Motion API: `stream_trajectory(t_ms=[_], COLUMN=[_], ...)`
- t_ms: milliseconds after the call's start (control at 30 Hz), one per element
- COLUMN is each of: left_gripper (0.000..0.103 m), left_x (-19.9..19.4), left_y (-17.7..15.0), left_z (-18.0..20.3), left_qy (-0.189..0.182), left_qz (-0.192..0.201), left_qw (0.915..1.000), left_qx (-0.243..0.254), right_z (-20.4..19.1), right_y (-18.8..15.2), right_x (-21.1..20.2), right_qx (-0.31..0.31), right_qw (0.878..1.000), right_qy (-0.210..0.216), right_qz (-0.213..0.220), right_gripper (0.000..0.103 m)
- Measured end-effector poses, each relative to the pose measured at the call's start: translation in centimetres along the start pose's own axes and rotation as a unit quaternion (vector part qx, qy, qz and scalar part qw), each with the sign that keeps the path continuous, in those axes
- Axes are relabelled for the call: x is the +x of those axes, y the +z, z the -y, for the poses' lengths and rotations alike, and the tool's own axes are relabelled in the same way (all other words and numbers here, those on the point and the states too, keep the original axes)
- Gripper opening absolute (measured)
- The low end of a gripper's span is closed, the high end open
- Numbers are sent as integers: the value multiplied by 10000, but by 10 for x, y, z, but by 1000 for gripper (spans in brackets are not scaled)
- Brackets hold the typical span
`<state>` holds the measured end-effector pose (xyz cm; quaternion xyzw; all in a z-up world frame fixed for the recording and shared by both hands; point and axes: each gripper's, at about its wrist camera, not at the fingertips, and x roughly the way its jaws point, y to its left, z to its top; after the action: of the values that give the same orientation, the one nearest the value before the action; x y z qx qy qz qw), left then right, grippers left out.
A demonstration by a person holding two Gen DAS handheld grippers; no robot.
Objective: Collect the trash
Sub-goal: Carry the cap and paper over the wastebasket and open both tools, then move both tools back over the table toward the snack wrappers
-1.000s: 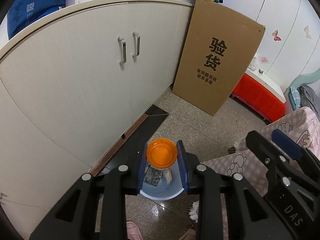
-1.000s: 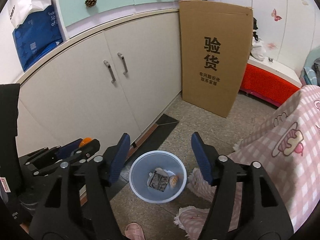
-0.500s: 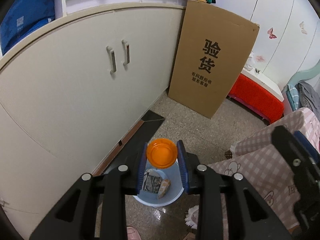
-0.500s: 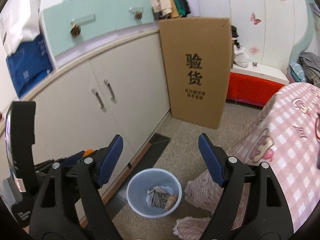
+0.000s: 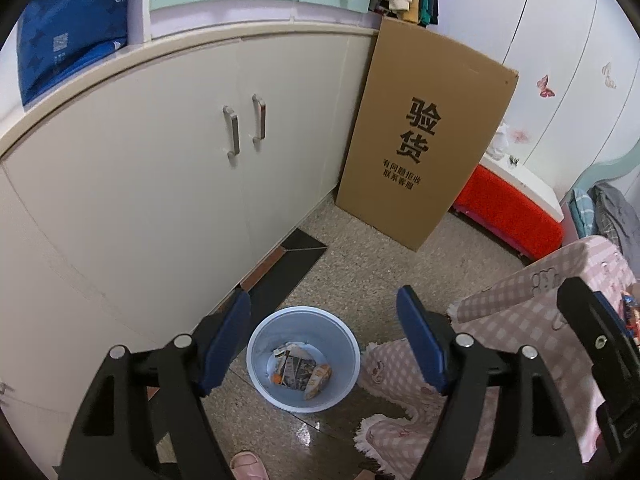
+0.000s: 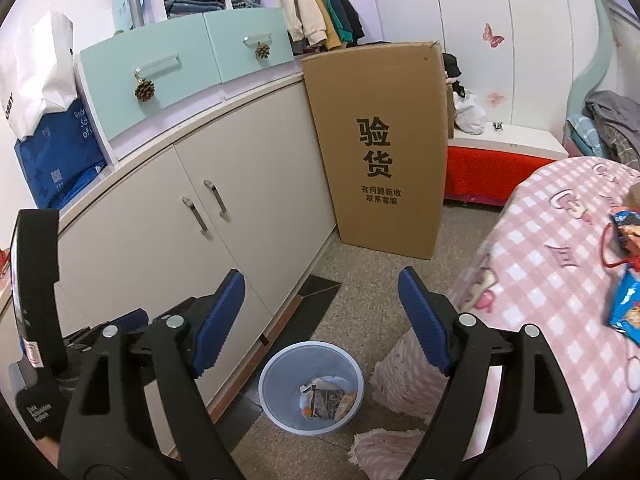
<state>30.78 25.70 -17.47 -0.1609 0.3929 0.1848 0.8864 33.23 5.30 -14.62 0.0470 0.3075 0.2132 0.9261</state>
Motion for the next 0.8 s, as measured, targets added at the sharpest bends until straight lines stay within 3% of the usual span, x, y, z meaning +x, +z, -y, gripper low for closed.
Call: stream_trajectory(t_ms=[300, 567, 733, 800], left_gripper=[74, 76, 79, 79], left_x=[-65, -114, -126, -126], left_y=[-7, -35, -63, -74], left_z=[37, 117, 179, 202], left_qy=[-327, -673, -861, -914], left_qz=[391, 620, 539, 482], left_qw=[9985, 9916, 9843, 9809], left_qx=[179, 919, 1444, 1650], right_z=[36, 106, 167, 194], right_y=[8, 5, -6, -13], right_x=[-74, -144, -168, -168], right_qx=[173, 405, 499, 524], right_qw=[9988, 9949, 9915, 9892], right_qy=[-221, -687, -1164, -1372], right_qz=[389, 618, 309, -9], right_gripper=[80, 82, 82, 82])
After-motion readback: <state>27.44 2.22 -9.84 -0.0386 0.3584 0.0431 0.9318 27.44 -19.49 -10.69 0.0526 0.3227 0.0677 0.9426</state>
